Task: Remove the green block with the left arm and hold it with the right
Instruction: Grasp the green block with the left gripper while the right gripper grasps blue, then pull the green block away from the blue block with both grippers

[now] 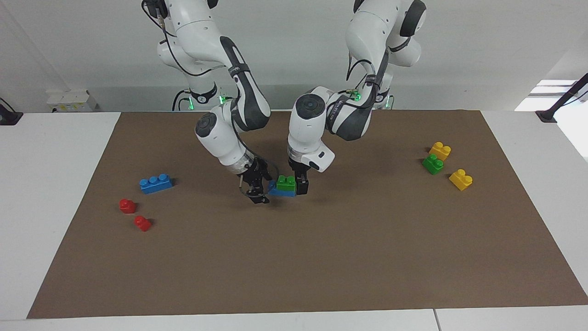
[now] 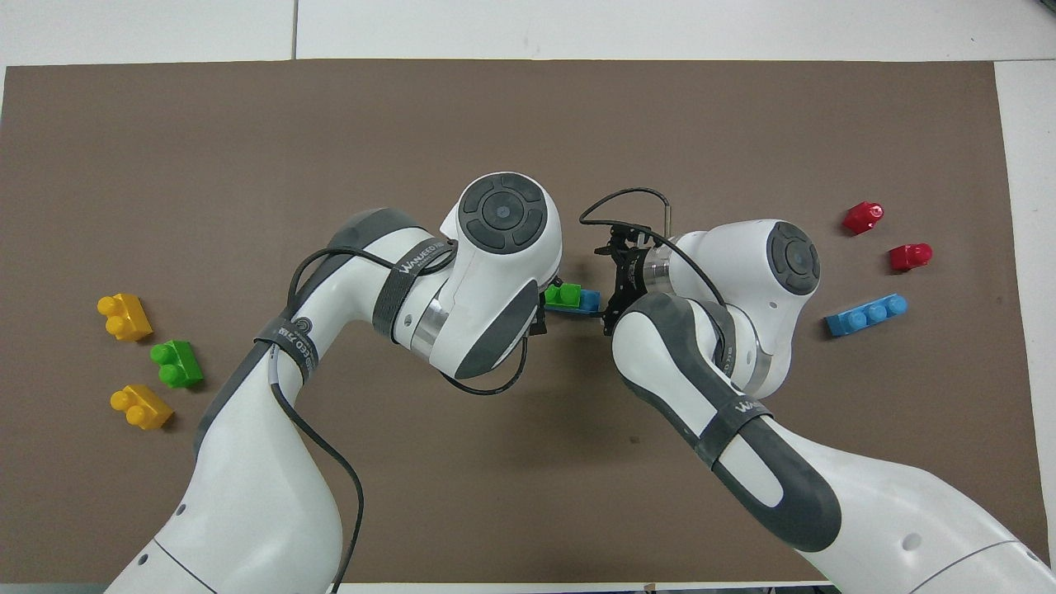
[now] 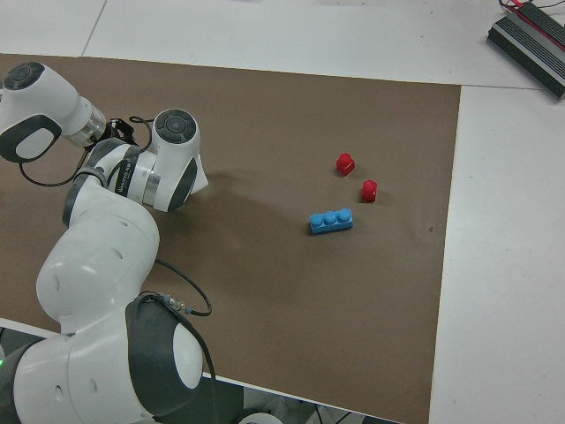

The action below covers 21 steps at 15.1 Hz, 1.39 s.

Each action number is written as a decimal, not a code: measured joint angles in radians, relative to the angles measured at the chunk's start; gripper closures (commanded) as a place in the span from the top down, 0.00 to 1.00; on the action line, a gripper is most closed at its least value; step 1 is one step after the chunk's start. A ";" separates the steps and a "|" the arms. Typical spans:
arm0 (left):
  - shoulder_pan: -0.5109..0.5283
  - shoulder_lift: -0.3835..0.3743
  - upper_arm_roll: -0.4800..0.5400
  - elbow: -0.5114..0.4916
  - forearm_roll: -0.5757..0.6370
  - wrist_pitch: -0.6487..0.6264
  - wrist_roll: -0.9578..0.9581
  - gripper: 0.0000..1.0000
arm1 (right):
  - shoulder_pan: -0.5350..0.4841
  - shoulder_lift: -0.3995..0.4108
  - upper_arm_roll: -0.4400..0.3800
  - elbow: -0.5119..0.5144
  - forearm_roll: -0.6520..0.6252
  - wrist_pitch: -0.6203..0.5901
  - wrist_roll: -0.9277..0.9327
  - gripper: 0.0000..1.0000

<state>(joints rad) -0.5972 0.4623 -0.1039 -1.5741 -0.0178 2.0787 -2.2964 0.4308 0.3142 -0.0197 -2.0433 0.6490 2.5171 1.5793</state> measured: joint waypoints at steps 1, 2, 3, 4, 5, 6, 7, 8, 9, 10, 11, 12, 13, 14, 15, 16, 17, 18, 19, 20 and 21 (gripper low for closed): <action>-0.002 0.000 0.000 0.000 0.006 0.003 -0.006 1.00 | 0.006 0.003 0.000 0.000 0.000 0.008 0.000 0.95; -0.006 0.000 -0.001 0.000 0.013 0.007 -0.014 1.00 | 0.011 0.007 0.000 0.000 0.000 0.017 0.000 0.93; -0.012 0.000 0.000 0.000 0.017 0.008 -0.019 1.00 | 0.013 0.010 0.000 0.000 0.000 0.020 0.000 0.91; -0.020 0.000 -0.001 0.000 0.019 0.007 -0.023 1.00 | 0.014 0.012 0.000 0.000 0.000 0.020 0.000 0.89; -0.028 0.000 -0.001 0.000 0.020 0.006 -0.028 1.00 | 0.014 0.012 0.000 0.000 0.000 0.020 -0.002 0.88; -0.034 0.000 -0.001 0.000 0.021 0.004 -0.031 1.00 | 0.014 0.012 0.000 0.000 0.000 0.020 -0.006 0.86; -0.042 0.000 -0.001 0.000 0.022 0.004 -0.032 1.00 | 0.014 0.012 0.000 0.000 0.000 0.020 -0.012 0.84; -0.048 0.000 0.000 0.000 0.023 0.004 -0.037 1.00 | 0.014 0.012 -0.001 0.000 0.000 0.020 -0.015 0.82; -0.053 0.001 0.000 0.000 0.025 0.006 -0.046 1.00 | 0.014 0.012 -0.001 0.000 0.000 0.020 -0.016 0.79; -0.054 0.001 0.000 0.000 0.029 0.008 -0.054 1.00 | 0.014 0.012 -0.001 0.000 0.000 0.020 -0.017 0.77; -0.054 0.002 0.001 0.000 0.034 0.009 -0.059 1.00 | 0.014 0.012 -0.001 0.000 0.000 0.020 -0.017 0.74; -0.054 0.003 0.002 -0.001 0.036 0.010 -0.060 1.00 | 0.014 0.012 -0.001 0.000 0.000 0.020 -0.017 0.72; -0.054 0.006 0.003 -0.002 0.037 0.011 -0.061 1.00 | 0.014 0.012 -0.001 0.000 0.000 0.020 -0.017 0.68; -0.054 0.009 0.004 -0.002 0.037 0.013 -0.061 1.00 | 0.014 0.012 -0.001 0.000 0.000 0.020 -0.017 0.65; -0.054 0.013 0.005 -0.002 0.038 0.017 -0.061 1.00 | 0.014 0.012 -0.001 0.000 0.000 0.020 -0.017 0.64; -0.054 0.014 0.006 -0.003 0.038 0.021 -0.062 1.00 | 0.014 0.012 -0.001 0.000 0.000 0.020 -0.017 0.62; -0.054 0.016 0.006 -0.006 0.038 0.025 -0.062 1.00 | 0.014 0.012 -0.001 0.000 0.000 0.020 -0.017 0.61; -0.054 0.017 0.006 -0.010 0.039 0.031 -0.062 1.00 | 0.014 0.012 -0.001 0.000 0.000 0.020 -0.017 0.57; -0.054 0.019 0.006 -0.016 0.040 0.038 -0.064 1.00 | 0.014 0.012 -0.001 0.000 0.000 0.020 -0.017 0.54; -0.054 0.020 0.006 -0.021 0.045 0.047 -0.067 1.00 | 0.014 0.012 -0.001 0.000 0.000 0.020 -0.017 0.51; -0.054 0.021 0.006 -0.026 0.049 0.053 -0.072 1.00 | 0.014 0.012 -0.001 0.000 0.000 0.021 -0.017 0.42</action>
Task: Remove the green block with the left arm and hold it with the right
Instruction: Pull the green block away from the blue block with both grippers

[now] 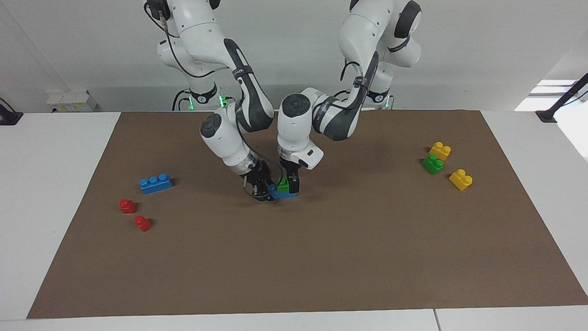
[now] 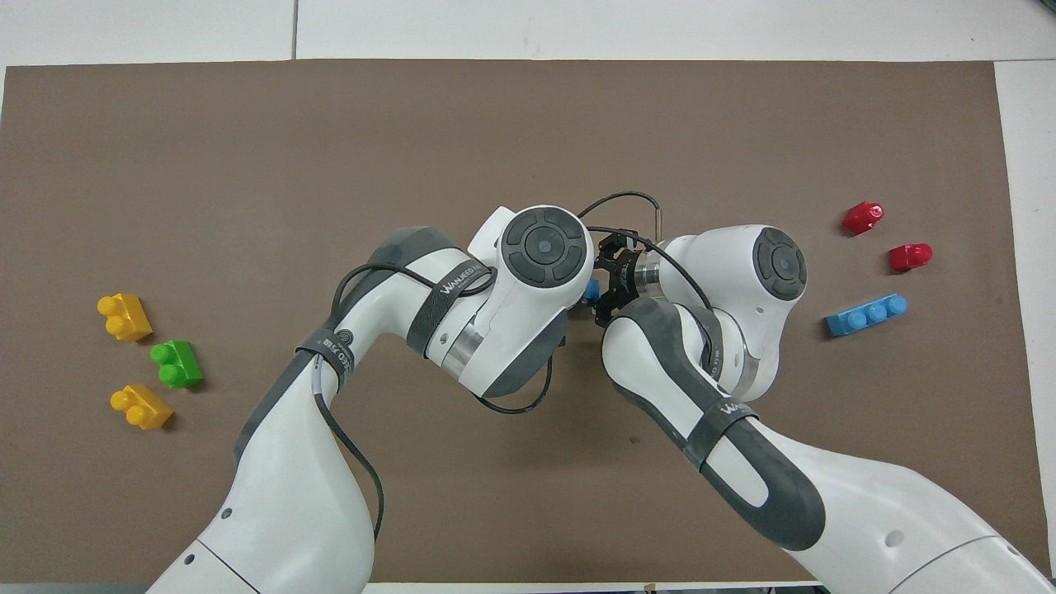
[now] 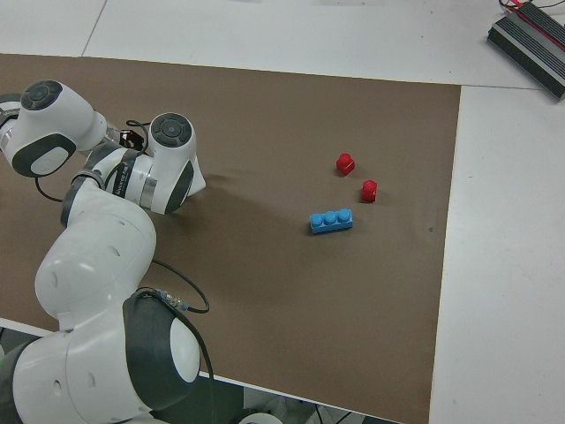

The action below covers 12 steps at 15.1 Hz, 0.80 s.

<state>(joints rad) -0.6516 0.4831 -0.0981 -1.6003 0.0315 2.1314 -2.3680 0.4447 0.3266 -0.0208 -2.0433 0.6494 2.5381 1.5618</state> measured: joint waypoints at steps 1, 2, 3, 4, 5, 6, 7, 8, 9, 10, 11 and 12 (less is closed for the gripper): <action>0.000 0.000 0.000 -0.005 0.003 0.006 -0.002 1.00 | 0.000 0.000 0.000 0.000 0.000 0.003 0.000 0.35; 0.000 0.000 0.000 -0.010 0.003 0.012 -0.004 1.00 | 0.000 0.000 0.000 0.000 0.000 0.009 0.000 0.26; 0.000 0.001 0.000 -0.014 0.004 0.015 -0.004 1.00 | 0.000 0.000 0.000 0.000 0.000 0.015 -0.001 0.18; 0.000 0.001 0.000 -0.017 0.004 0.016 -0.006 1.00 | 0.000 0.000 0.000 0.001 0.000 0.017 -0.006 0.09; 0.000 0.001 0.000 -0.017 0.004 0.017 -0.009 1.00 | 0.002 0.000 0.000 0.001 0.000 0.018 -0.023 0.00; 0.000 0.001 0.000 -0.017 0.008 0.021 -0.020 1.00 | 0.005 0.000 0.000 0.001 0.000 0.018 -0.041 0.00; -0.001 0.001 0.000 -0.018 0.019 0.029 -0.037 1.00 | 0.009 0.000 0.000 0.001 0.000 0.019 -0.055 0.00; -0.002 0.001 -0.001 -0.019 0.028 0.035 -0.053 1.00 | 0.011 0.000 0.000 0.001 0.000 0.019 -0.068 0.00; -0.003 0.001 -0.001 -0.020 0.032 0.038 -0.064 1.00 | 0.013 0.000 0.001 0.001 0.000 0.019 -0.077 0.00; -0.005 0.001 -0.001 -0.021 0.034 0.041 -0.070 1.00 | 0.014 0.000 0.001 0.001 0.000 0.019 -0.082 0.00; -0.007 0.001 -0.001 -0.022 0.035 0.045 -0.073 1.00 | 0.015 0.000 0.001 0.001 0.000 0.019 -0.085 0.00; -0.008 0.001 -0.001 -0.024 0.035 0.049 -0.076 1.00 | 0.016 0.000 0.001 0.001 0.000 0.019 -0.086 0.00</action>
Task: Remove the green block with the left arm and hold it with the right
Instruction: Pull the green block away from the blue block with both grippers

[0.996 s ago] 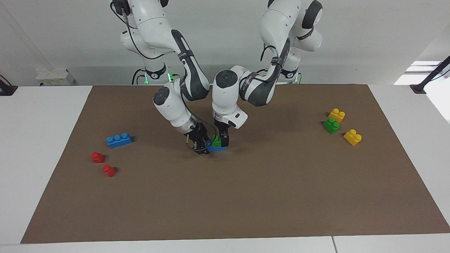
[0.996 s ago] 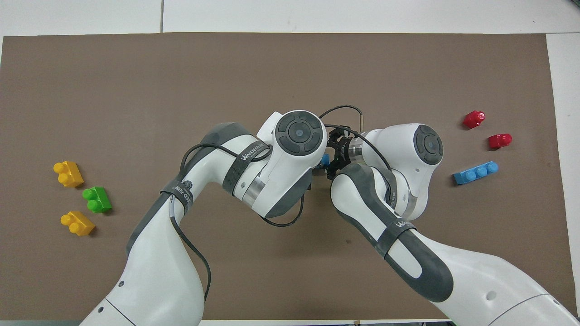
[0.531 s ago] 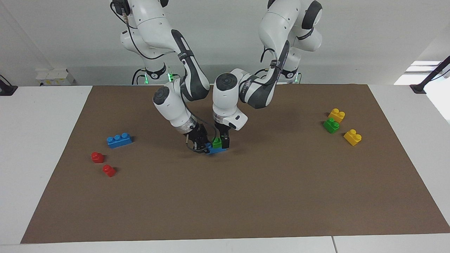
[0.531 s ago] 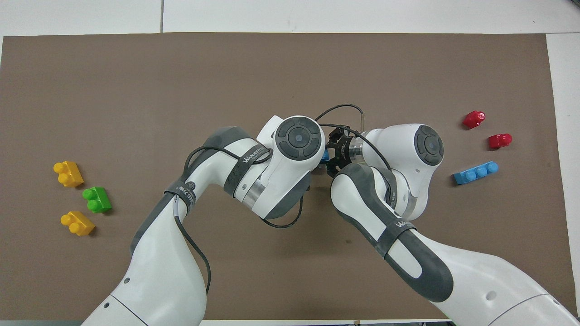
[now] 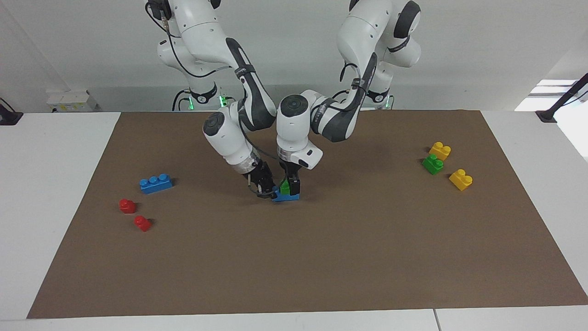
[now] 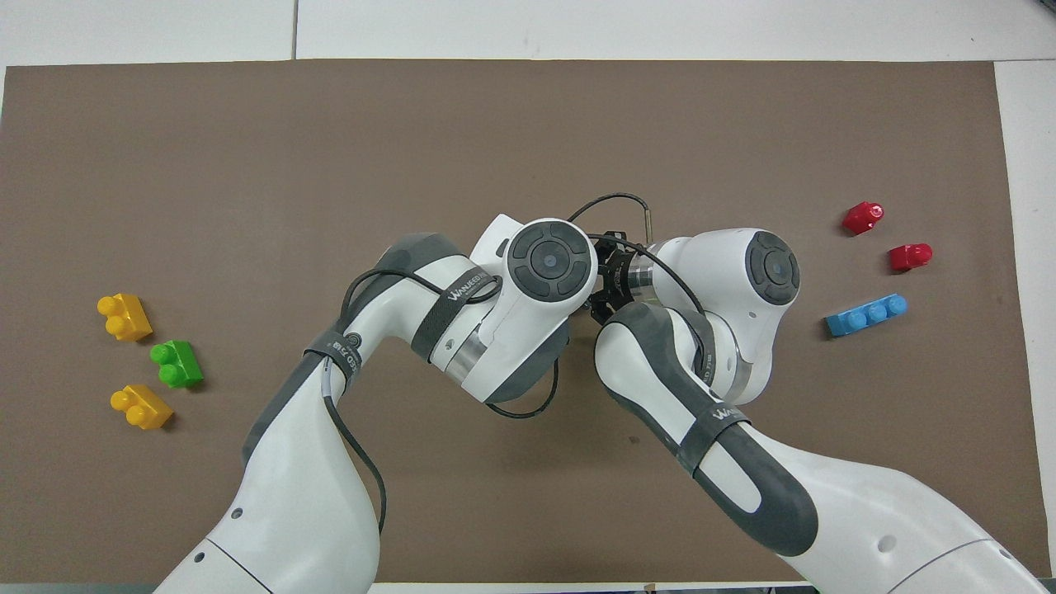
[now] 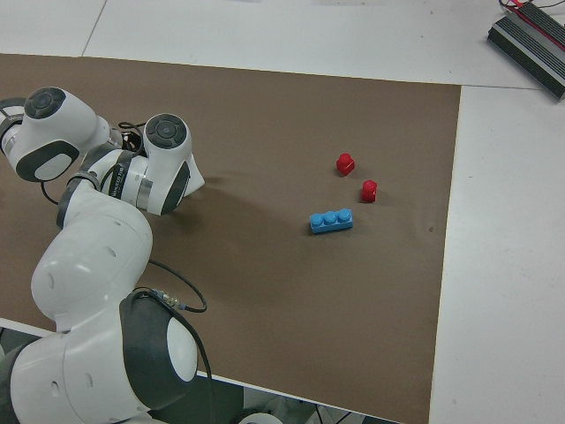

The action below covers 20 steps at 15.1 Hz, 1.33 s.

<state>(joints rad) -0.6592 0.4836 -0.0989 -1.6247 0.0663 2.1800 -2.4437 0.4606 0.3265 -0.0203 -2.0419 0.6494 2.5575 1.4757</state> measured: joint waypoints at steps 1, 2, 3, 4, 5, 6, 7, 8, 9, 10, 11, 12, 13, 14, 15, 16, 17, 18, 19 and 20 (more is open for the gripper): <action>0.000 0.000 0.000 -0.004 0.000 0.005 -0.003 0.99 | 0.000 0.000 0.000 0.000 0.000 0.000 0.000 0.00; 0.000 0.000 0.000 -0.008 0.001 0.010 -0.004 0.92 | 0.000 0.000 0.000 0.000 0.003 0.000 0.000 0.00; -0.001 0.000 0.000 -0.013 0.004 0.014 -0.007 0.80 | 0.000 0.000 0.000 0.000 0.012 0.000 0.000 0.00; -0.001 0.000 0.000 -0.017 0.009 0.019 -0.012 0.67 | 0.001 0.001 0.000 0.000 0.024 0.000 -0.003 0.00; -0.001 0.000 0.000 -0.020 0.019 0.022 -0.017 0.52 | 0.001 0.001 0.000 0.000 0.034 0.000 -0.007 0.00; -0.002 0.000 0.000 -0.020 0.029 0.022 -0.023 0.19 | 0.001 0.002 0.000 0.000 0.036 0.000 -0.008 0.00; -0.002 0.000 0.000 -0.020 0.034 0.022 -0.027 0.02 | 0.001 0.002 0.000 0.000 0.036 0.000 -0.008 0.00; -0.003 0.000 0.000 -0.020 0.041 0.022 -0.027 0.00 | 0.001 0.002 0.000 0.000 0.036 0.000 -0.008 0.00; -0.003 0.000 0.002 -0.018 0.053 0.025 -0.027 0.00 | 0.002 0.001 0.000 -0.001 0.036 0.000 -0.015 0.00; -0.003 0.000 0.005 -0.014 0.061 0.026 -0.027 0.00 | 0.002 0.001 0.000 -0.001 0.036 0.000 -0.025 0.00; -0.003 0.000 0.005 -0.014 0.063 0.025 -0.027 0.00 | 0.003 0.001 0.000 -0.001 0.036 0.003 -0.032 0.00; -0.003 0.000 0.005 -0.014 0.063 0.025 -0.027 0.00 | 0.003 0.001 0.000 -0.002 0.036 0.004 -0.034 0.00; -0.003 -0.001 0.005 -0.014 0.063 0.025 -0.027 0.00 | 0.004 0.001 0.000 -0.002 0.036 0.006 -0.036 0.00; -0.003 -0.002 0.006 -0.014 0.063 0.025 -0.027 0.00 | 0.004 0.001 0.000 -0.002 0.036 0.010 -0.040 0.00; -0.003 -0.007 0.006 -0.013 0.063 0.023 -0.027 0.00 | 0.005 0.002 0.000 -0.002 0.036 0.015 -0.045 0.00; -0.002 -0.016 0.007 -0.013 0.063 0.018 -0.028 0.00 | 0.004 0.002 0.000 -0.002 0.036 0.020 -0.046 0.00; 0.000 -0.033 0.007 -0.012 0.062 0.009 -0.030 0.00 | 0.005 0.002 0.000 -0.001 0.036 0.024 -0.046 0.00; 0.005 -0.058 0.010 -0.011 0.062 -0.011 -0.032 0.00 | 0.005 0.002 -0.001 -0.003 0.036 0.024 -0.047 0.00; 0.017 -0.088 0.011 -0.011 0.062 -0.035 -0.032 0.00 | 0.005 0.003 -0.001 -0.003 0.036 0.024 -0.048 0.00; 0.032 -0.122 0.012 -0.010 0.062 -0.064 -0.031 0.00 | 0.005 0.003 -0.001 -0.003 0.036 0.024 -0.048 0.00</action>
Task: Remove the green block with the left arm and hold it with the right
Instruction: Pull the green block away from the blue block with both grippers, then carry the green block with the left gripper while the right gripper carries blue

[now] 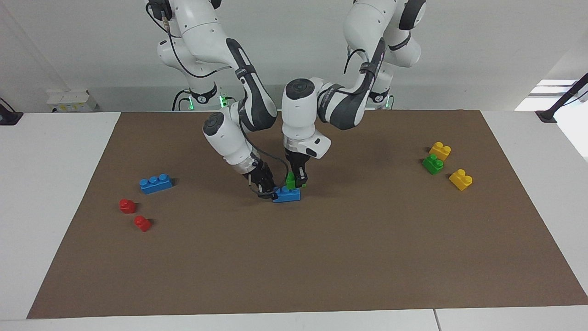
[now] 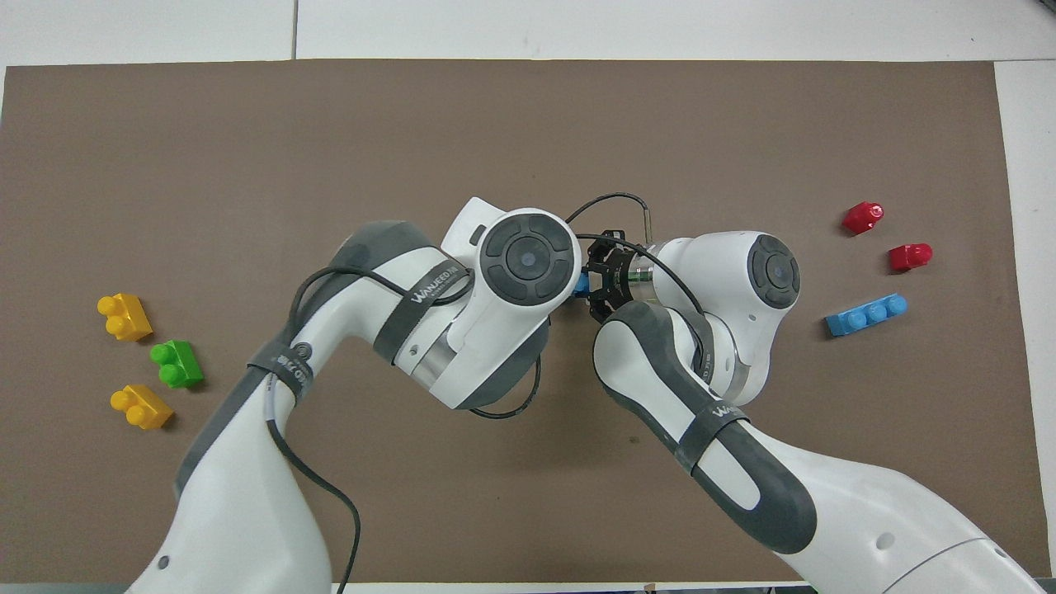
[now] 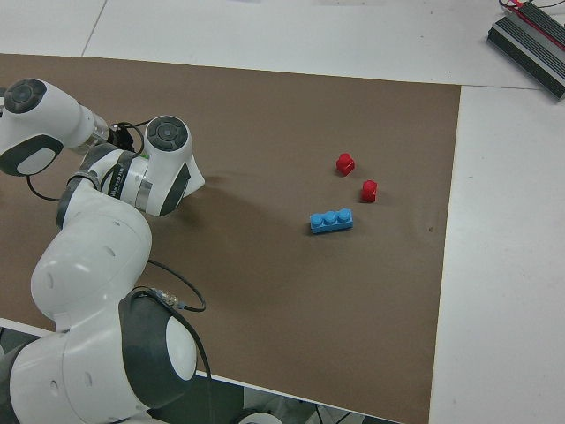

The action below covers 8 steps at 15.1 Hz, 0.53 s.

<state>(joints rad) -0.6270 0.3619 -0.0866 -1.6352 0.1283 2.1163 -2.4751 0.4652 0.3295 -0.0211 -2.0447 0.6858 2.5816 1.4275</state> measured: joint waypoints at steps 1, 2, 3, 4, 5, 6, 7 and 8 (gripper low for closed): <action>0.015 -0.033 0.000 0.000 0.000 -0.031 0.003 0.00 | 0.000 0.000 0.000 0.000 0.000 0.000 0.000 0.00; 0.029 -0.063 0.001 0.000 0.000 -0.063 0.012 0.00 | 0.000 0.000 0.000 0.000 0.000 0.000 -0.001 0.00; 0.043 -0.092 0.001 0.000 0.000 -0.096 0.031 0.00 | 0.000 0.000 0.000 0.000 0.000 0.000 -0.002 0.00; 0.060 -0.117 0.002 -0.001 0.000 -0.129 0.060 0.00 | 0.000 0.000 -0.001 0.001 0.000 0.000 -0.014 0.00; 0.079 -0.138 0.002 -0.001 0.000 -0.160 0.096 0.00 | 0.000 0.000 -0.002 0.002 0.000 0.000 -0.042 0.00; 0.100 -0.156 0.002 -0.002 -0.004 -0.186 0.140 0.00 | -0.002 -0.002 -0.005 0.003 0.000 0.000 -0.068 0.00; 0.122 -0.171 0.002 -0.002 -0.014 -0.210 0.190 0.00 | -0.006 -0.006 -0.009 0.005 0.000 0.000 -0.087 0.00; 0.145 -0.184 0.003 -0.002 -0.024 -0.229 0.240 0.00 | -0.018 -0.013 -0.012 0.009 0.000 -0.002 -0.105 0.00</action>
<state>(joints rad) -0.4817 0.1776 -0.0837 -1.6377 0.1047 1.8874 -2.2353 0.4476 0.3162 -0.0327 -2.0362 0.6858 2.5795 1.3225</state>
